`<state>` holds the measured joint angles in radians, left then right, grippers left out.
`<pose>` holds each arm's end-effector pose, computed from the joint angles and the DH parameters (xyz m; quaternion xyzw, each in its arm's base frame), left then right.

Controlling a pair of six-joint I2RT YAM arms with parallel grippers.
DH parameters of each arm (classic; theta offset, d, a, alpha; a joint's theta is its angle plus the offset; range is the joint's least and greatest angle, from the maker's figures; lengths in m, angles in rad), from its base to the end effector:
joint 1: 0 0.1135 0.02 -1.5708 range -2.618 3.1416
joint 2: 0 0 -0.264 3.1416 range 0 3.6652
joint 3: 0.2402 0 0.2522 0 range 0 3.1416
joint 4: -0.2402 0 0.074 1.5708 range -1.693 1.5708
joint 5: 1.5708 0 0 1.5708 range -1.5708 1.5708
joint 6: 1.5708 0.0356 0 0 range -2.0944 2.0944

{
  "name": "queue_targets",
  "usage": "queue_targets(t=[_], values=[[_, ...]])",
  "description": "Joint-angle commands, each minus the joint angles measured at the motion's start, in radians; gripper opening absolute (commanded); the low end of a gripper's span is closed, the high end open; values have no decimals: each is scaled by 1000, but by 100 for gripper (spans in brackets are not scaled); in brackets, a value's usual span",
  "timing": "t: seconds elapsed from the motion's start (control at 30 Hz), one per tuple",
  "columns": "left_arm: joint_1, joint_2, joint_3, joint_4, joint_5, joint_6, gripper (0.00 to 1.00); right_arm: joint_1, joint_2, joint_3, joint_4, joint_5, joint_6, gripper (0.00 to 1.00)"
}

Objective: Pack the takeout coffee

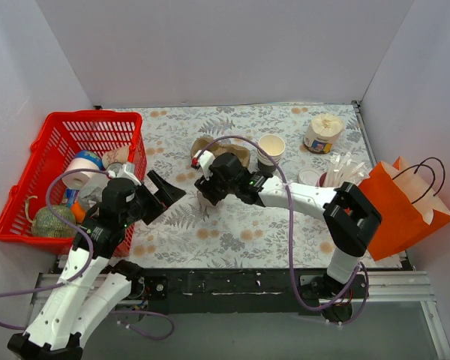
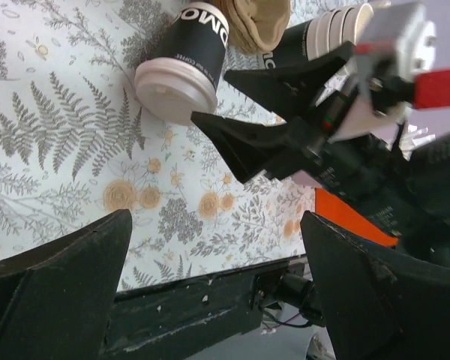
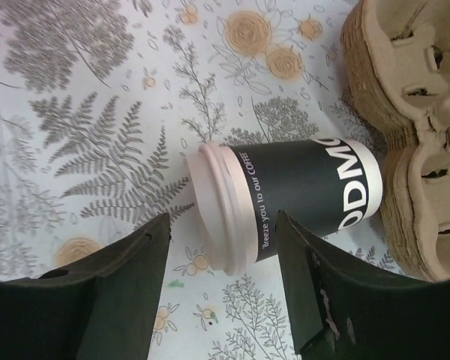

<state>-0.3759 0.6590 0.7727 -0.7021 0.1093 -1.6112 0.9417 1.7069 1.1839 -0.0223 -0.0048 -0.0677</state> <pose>0.1277 -0.0546 0.3018 -0.4889 0.7327 -0.4210 0.2167 0.2303 0.3168 0.2478 -0.4224 0.7622 0.2095 0.4436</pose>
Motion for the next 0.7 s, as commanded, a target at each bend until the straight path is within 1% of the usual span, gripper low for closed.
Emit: queue_targets(t=[0.0,0.13,0.23,0.3,0.33,0.37,0.43,0.47,0.53,0.57,0.67], values=[[3,-50,57,-183,-97,25,98,35,54,72,-77,215,-101,69],[5,-67,53,-211,-145,22,98,45,86,91,-105,255,-116,70],[3,-68,50,-209,-151,22,98,49,111,105,-129,264,-116,68],[5,-68,54,-203,-142,20,98,55,120,103,-127,278,-112,65],[5,-68,56,-201,-138,20,98,57,122,102,-120,296,-95,62],[5,-73,57,-198,-137,22,98,57,122,103,-120,301,-87,57],[5,-73,60,-201,-138,20,98,60,115,103,-119,322,-60,52],[5,-73,62,-203,-140,20,98,60,111,103,-120,321,-35,47],[5,-75,59,-209,-140,20,98,60,94,106,-123,324,3,42],[5,-76,59,-208,-140,20,98,60,88,108,-140,324,50,38],[5,-82,56,-209,-134,17,98,60,50,109,-172,327,153,32]])
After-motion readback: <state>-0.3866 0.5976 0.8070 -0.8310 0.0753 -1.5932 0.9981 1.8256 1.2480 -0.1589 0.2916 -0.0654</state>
